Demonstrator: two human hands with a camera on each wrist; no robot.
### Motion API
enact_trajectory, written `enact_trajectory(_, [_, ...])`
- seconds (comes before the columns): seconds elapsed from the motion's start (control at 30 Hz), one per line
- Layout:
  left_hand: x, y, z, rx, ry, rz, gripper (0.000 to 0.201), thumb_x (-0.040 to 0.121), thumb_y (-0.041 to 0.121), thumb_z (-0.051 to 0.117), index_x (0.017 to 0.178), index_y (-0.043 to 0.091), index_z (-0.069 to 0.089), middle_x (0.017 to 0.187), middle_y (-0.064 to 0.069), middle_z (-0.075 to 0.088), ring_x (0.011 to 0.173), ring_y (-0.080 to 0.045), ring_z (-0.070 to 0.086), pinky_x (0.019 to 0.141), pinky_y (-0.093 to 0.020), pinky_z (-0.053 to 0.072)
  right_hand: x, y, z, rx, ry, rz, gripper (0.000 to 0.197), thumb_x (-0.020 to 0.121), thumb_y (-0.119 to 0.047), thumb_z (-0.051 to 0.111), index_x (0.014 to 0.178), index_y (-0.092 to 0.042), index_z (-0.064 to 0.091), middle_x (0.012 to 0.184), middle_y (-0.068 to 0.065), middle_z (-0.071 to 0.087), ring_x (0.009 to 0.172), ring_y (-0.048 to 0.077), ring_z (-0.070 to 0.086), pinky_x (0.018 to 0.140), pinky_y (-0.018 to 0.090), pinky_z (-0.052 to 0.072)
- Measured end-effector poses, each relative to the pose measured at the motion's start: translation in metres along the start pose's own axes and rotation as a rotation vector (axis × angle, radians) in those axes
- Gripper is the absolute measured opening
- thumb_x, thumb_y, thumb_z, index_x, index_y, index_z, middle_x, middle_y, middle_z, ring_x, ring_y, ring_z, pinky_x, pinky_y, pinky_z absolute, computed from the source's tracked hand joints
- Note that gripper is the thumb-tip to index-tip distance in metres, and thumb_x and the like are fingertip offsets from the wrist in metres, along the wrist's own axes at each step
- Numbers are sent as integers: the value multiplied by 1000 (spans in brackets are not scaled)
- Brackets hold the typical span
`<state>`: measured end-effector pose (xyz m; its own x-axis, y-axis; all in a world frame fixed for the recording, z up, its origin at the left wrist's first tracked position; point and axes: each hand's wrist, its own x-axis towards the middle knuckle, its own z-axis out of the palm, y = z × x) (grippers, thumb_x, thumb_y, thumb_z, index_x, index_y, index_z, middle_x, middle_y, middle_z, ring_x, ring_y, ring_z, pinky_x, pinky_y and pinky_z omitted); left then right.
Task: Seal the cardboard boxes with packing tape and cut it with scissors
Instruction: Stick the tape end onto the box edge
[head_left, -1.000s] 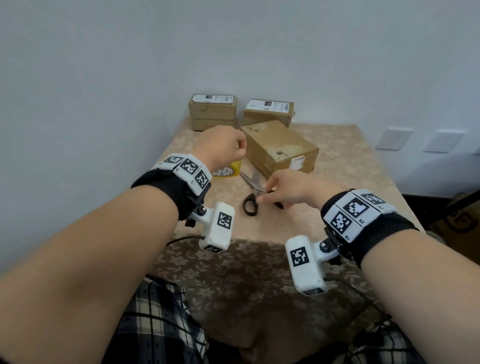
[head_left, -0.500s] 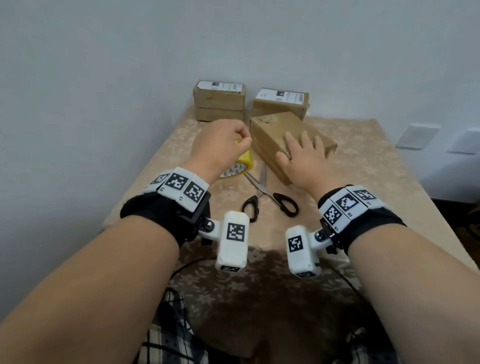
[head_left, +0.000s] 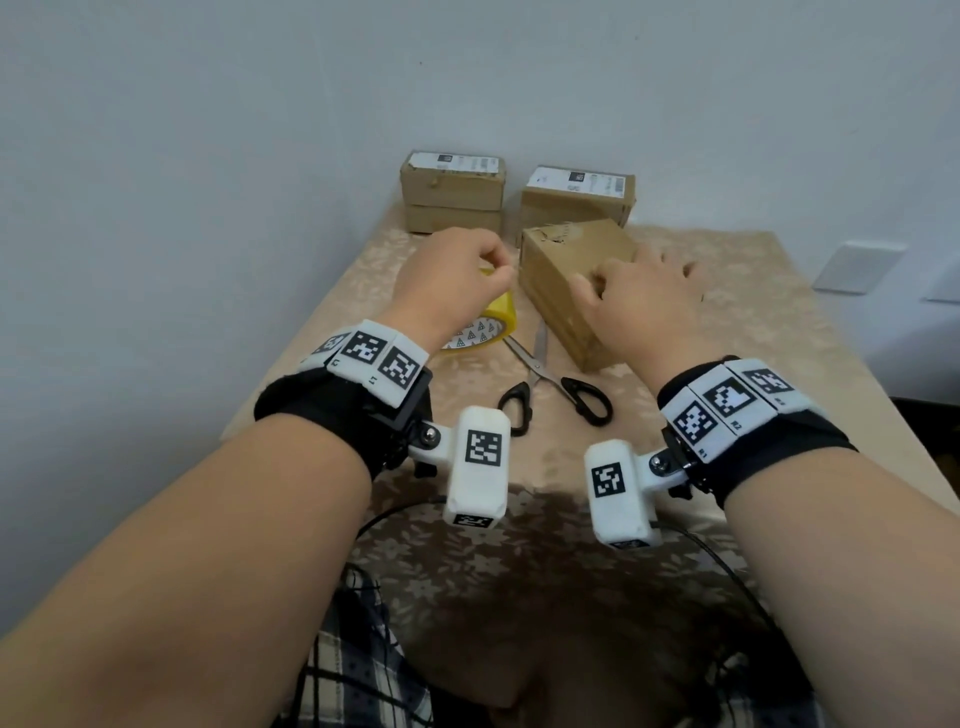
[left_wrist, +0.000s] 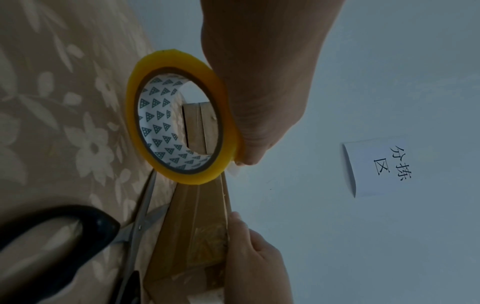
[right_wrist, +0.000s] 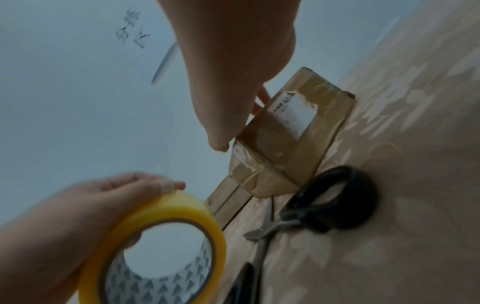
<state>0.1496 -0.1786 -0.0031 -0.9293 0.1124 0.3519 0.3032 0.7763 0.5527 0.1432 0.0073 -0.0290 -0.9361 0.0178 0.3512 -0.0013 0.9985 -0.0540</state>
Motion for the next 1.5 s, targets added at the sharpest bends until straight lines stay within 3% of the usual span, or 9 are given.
enact_trajectory(0.17, [-2, 0, 2, -12, -22, -6, 9, 86, 26, 58, 80, 23, 65, 98, 11, 67, 83, -11, 58, 80, -39, 51, 14, 15, 7, 273, -270, 89, 67, 73, -70, 47, 123, -25, 43, 136, 12, 43, 127, 39, 37, 107, 61, 23])
enact_trajectory(0.33, [-2, 0, 2, 4, -19, -3, 10, 86, 26, 58, 79, 26, 63, 98, 12, 67, 72, -7, 54, 77, -37, 52, 14, 12, 5, 228, -381, 115, 82, 70, -62, 53, 141, -28, 29, 150, 13, 26, 138, 46, 17, 107, 66, 19])
enact_trajectory(0.53, [0, 2, 4, 15, -13, 0, 9, 86, 27, 58, 79, 25, 64, 97, 12, 66, 87, -12, 60, 80, -37, 51, 13, 19, -5, 181, -422, 78, 92, 73, -88, 27, 146, -32, 28, 154, 14, 23, 139, 43, 19, 110, 59, 23])
enact_trajectory(0.7, [-1, 5, 5, -1, -11, 14, 10, 88, 25, 58, 79, 25, 62, 95, 13, 64, 60, -3, 48, 67, -28, 45, 14, 33, -4, 135, -382, 31, 92, 73, -89, 16, 146, -35, 32, 149, 17, 35, 141, 38, 22, 114, 54, 19])
enact_trajectory(0.8, [-1, 9, 4, -15, -11, 29, 10, 88, 25, 58, 79, 25, 62, 92, 16, 61, 57, 0, 47, 67, -27, 45, 13, 38, -2, 113, -298, 68, 80, 80, -81, 20, 141, -34, 43, 144, 12, 44, 139, 33, 26, 113, 53, 19])
enact_trajectory(0.97, [-2, 13, 4, -63, -15, 29, 10, 88, 24, 60, 80, 21, 66, 84, 20, 60, 81, -5, 57, 75, -26, 44, 9, 38, 2, 304, -280, 161, 55, 93, -57, 30, 140, -31, 42, 140, 14, 44, 131, 33, 35, 105, 49, 30])
enact_trajectory(1.17, [-2, 19, 5, -143, -22, 32, 12, 87, 22, 62, 75, 23, 63, 77, 20, 59, 74, 6, 52, 66, -17, 37, 3, 48, -6, 234, -207, 114, 44, 97, -46, 29, 116, -19, 59, 109, 12, 63, 96, 26, 50, 70, 35, 39])
enact_trajectory(1.37, [-1, 25, 12, -140, -36, 17, 13, 87, 19, 62, 74, 23, 62, 77, 19, 57, 83, -6, 56, 74, -22, 39, -4, 43, -34, 12, -335, 136, 78, 88, -74, 21, 78, -5, 56, 69, 9, 57, 63, 23, 56, 58, 32, 46])
enact_trajectory(1.5, [1, 27, 14, -121, -39, 12, 12, 88, 20, 61, 76, 22, 62, 77, 18, 57, 82, -5, 54, 70, -18, 37, -12, 39, -56, -112, -292, 102, 70, 81, -79, 35, 86, -11, 53, 73, 6, 51, 72, 27, 53, 71, 36, 47])
